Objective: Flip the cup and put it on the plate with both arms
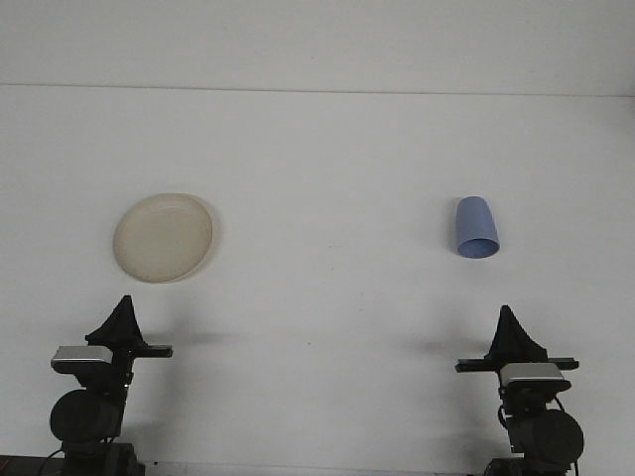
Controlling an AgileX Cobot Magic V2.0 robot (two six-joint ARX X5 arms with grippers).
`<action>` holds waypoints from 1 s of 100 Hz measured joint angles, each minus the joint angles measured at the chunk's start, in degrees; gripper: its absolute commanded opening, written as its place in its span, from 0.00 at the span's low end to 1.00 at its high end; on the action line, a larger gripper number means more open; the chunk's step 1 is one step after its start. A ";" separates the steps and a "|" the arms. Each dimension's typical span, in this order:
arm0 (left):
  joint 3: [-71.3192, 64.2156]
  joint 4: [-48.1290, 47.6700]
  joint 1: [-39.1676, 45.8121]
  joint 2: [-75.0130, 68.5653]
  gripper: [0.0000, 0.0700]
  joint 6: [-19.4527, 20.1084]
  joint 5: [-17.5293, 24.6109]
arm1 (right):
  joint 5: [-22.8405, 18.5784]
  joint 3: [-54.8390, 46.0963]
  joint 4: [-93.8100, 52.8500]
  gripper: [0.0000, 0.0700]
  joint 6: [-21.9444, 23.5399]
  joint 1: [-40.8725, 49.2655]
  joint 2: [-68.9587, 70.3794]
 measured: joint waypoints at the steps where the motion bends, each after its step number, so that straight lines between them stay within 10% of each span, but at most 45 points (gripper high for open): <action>1: 0.00 0.00 0.00 0.00 0.02 0.00 -0.02 | 0.02 0.00 0.00 0.00 0.00 0.00 0.00; 44: 0.00 0.00 0.00 0.00 0.02 0.00 -0.02 | 0.00 2.64 -3.85 0.00 0.07 0.00 0.02; 100: 0.00 0.00 0.00 0.00 0.02 0.00 -0.02 | 0.00 40.33 -36.89 0.00 0.48 0.00 18.40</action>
